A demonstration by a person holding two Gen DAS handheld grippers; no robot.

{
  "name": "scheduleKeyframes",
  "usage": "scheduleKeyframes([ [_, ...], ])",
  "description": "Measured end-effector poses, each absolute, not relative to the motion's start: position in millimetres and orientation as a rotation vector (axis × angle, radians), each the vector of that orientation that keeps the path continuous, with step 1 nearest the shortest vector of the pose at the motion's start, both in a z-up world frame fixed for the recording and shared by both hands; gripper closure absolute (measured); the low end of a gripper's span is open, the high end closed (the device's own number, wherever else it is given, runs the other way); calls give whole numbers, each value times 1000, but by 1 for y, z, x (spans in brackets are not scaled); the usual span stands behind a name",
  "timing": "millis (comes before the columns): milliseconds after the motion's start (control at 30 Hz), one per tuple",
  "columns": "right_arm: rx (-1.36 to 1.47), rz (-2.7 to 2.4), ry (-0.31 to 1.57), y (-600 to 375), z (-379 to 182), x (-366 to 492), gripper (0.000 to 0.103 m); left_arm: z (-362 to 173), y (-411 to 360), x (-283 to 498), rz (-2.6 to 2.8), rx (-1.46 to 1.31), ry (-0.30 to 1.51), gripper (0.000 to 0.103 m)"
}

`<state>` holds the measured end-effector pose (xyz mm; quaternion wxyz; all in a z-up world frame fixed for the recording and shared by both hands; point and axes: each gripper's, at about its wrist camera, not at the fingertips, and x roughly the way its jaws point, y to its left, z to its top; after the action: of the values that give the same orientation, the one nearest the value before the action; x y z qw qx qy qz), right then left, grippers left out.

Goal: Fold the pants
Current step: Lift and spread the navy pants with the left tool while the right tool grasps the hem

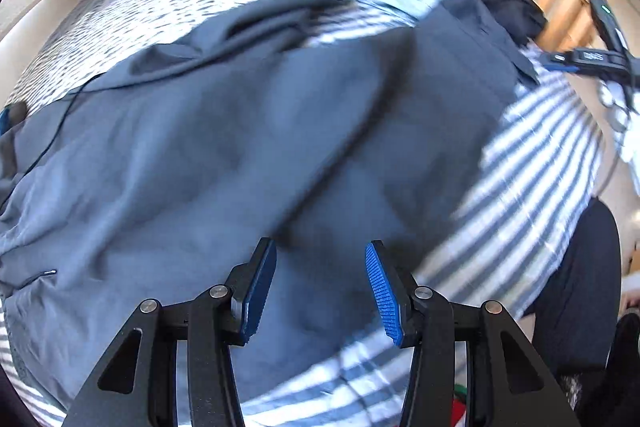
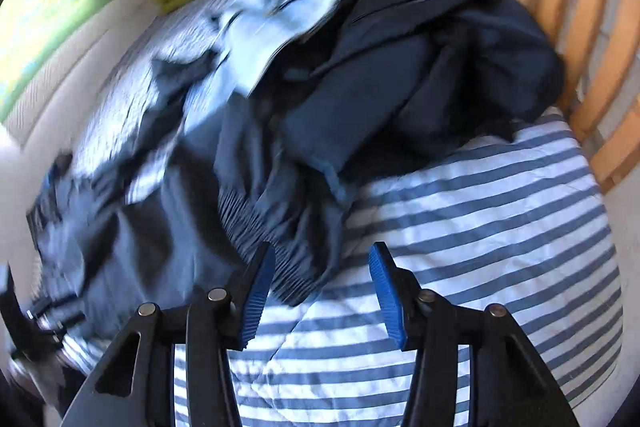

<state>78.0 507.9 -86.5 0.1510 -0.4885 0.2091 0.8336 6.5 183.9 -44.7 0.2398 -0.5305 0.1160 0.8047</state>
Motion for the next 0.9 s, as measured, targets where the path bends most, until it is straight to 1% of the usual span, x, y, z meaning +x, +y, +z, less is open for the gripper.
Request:
scheduleKeyframes([
  [33,-1426,2396,524,499,-90,70,55,-46,191,11,2188,-1444,342,51],
  [100,-1437,2370,415,490,-95,54,55,-49,205,18,2172,-1415,412,44],
  [167,-1459,2348,400,492,-101,41,54,-53,224,24,2134,-1380,489,40],
  [300,-1520,2325,397,501,-112,31,55,-69,252,21,2107,-1354,622,40],
  [333,-1524,2330,418,504,-111,34,62,-68,254,18,2111,-1342,598,41],
  [367,-1534,2331,449,506,-110,35,82,-67,255,12,2102,-1354,570,52],
  [400,-1549,2328,486,509,-108,38,92,-67,255,7,2088,-1371,530,69],
  [433,-1551,2331,518,512,-104,41,99,-66,254,2,2084,-1385,496,81],
  [467,-1537,2341,543,513,-98,43,99,-63,252,-2,2086,-1396,479,99],
  [600,-1426,2362,690,526,-63,73,101,-41,242,6,2096,-1363,469,100],
  [767,-1299,2374,914,549,-14,122,101,4,223,49,2050,-1263,473,100],
  [833,-1265,2327,953,557,-1,141,101,17,219,62,2010,-1244,451,100],
  [867,-1260,2275,951,562,1,150,101,19,218,68,1988,-1238,433,100],
  [900,-1269,2208,911,564,0,148,101,19,219,71,1962,-1241,412,98],
])
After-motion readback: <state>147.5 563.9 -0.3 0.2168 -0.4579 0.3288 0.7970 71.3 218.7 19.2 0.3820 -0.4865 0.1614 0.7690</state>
